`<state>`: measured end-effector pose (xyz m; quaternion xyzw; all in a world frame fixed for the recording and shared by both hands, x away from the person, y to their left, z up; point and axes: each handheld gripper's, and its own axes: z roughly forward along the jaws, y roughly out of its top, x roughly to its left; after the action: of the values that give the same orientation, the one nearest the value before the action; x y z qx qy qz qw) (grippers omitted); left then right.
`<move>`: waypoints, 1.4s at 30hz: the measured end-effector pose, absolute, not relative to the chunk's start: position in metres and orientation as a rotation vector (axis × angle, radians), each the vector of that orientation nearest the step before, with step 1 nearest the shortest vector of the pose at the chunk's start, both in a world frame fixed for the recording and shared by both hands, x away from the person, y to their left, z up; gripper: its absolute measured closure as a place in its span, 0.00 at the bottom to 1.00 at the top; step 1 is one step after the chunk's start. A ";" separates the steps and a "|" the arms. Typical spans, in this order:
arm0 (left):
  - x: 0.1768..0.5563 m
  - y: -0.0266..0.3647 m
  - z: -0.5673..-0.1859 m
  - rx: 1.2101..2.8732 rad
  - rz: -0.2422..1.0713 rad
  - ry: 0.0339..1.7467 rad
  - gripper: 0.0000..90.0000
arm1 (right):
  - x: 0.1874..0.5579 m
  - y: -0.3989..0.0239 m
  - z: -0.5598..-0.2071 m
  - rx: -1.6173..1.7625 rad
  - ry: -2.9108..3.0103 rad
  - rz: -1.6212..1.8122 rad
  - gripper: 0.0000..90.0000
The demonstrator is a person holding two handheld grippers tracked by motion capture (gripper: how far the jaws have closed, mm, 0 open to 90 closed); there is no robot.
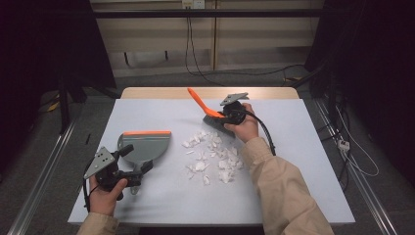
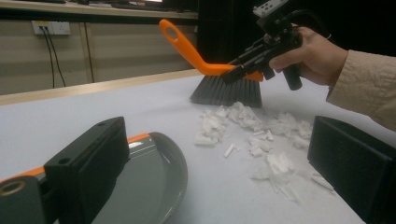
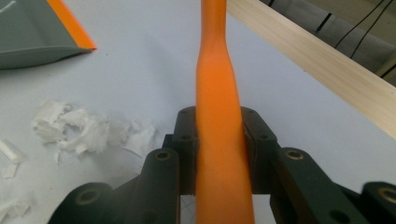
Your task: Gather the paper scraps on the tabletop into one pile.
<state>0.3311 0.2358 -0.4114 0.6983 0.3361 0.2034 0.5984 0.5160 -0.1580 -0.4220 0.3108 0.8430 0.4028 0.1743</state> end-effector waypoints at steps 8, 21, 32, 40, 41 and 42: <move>0.331 0.241 -0.412 1.625 0.487 0.790 0.05 | 0.504 -0.154 -0.420 0.777 2.486 1.142 0.80; 0.329 0.245 -0.412 1.636 0.507 0.791 0.06 | 0.472 -0.161 -0.414 0.652 2.601 1.147 0.80; 0.329 0.245 -0.411 1.634 0.511 0.790 0.05 | 0.472 -0.176 -0.396 0.686 2.526 1.273 0.80; 0.331 0.242 -0.412 1.641 0.504 0.784 0.06 | 0.493 -0.160 -0.407 0.726 2.486 1.298 0.80; 0.331 0.242 -0.412 1.639 0.501 0.786 0.05 | 0.497 -0.157 -0.409 0.718 2.487 1.273 0.80; 0.331 0.242 -0.412 1.640 0.501 0.785 0.06 | 0.500 -0.155 -0.410 0.709 2.486 1.258 0.80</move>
<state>0.3306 0.2417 -0.4121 0.7039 0.3367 0.2148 0.5873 0.4999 -0.1546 -0.4102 0.2445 0.8570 0.4337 0.1329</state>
